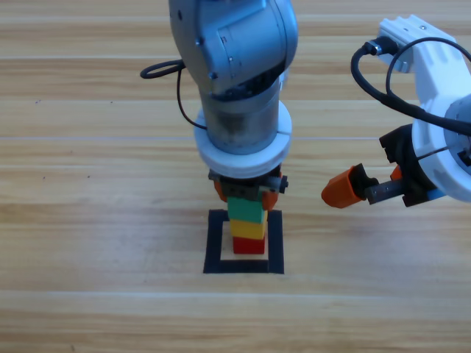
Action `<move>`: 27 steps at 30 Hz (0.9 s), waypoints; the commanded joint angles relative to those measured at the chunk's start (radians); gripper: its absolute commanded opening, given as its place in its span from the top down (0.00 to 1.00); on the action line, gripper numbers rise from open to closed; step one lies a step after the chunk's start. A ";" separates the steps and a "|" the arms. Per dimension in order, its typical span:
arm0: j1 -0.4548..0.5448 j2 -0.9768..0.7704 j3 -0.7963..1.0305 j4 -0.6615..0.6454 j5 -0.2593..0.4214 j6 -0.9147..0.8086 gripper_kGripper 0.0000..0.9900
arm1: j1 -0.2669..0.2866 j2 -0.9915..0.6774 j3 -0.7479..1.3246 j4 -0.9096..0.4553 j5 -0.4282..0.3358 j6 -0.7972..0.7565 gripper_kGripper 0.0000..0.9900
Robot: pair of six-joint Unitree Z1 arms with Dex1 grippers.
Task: Stack the blocks in the rectangular block: red at the bottom, yellow in the middle, green on top
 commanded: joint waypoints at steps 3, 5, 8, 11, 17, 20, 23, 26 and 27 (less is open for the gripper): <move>-0.021 0.057 -0.004 0.008 0.014 -0.012 0.82 | -0.024 0.028 0.027 -0.017 0.004 -0.002 0.00; -0.021 0.060 -0.009 0.008 0.014 -0.012 0.76 | -0.024 0.028 0.027 -0.017 0.003 -0.002 0.00; -0.021 0.066 -0.021 0.008 0.012 -0.014 0.47 | -0.024 0.028 0.027 -0.017 0.003 -0.002 0.00; -0.021 0.065 -0.021 0.008 0.015 -0.019 0.05 | -0.024 0.028 0.027 -0.017 0.004 -0.002 0.00; -0.021 0.043 -0.021 0.019 0.021 -0.015 0.00 | -0.024 0.022 0.027 -0.017 0.018 -0.008 0.00; -0.019 0.019 -0.022 0.027 0.031 -0.025 0.00 | -0.024 0.007 0.028 -0.016 0.024 -0.014 0.00; -0.021 -0.070 -0.029 0.043 0.067 -0.046 0.00 | -0.024 -0.005 0.031 -0.014 0.032 -0.025 0.00; -0.021 -0.242 -0.006 0.047 0.135 -0.072 0.00 | -0.024 -0.007 0.031 -0.014 0.043 -0.031 0.00; -0.021 -0.314 0.022 0.047 0.161 -0.085 0.00 | -0.024 -0.005 0.031 -0.014 0.049 -0.033 0.00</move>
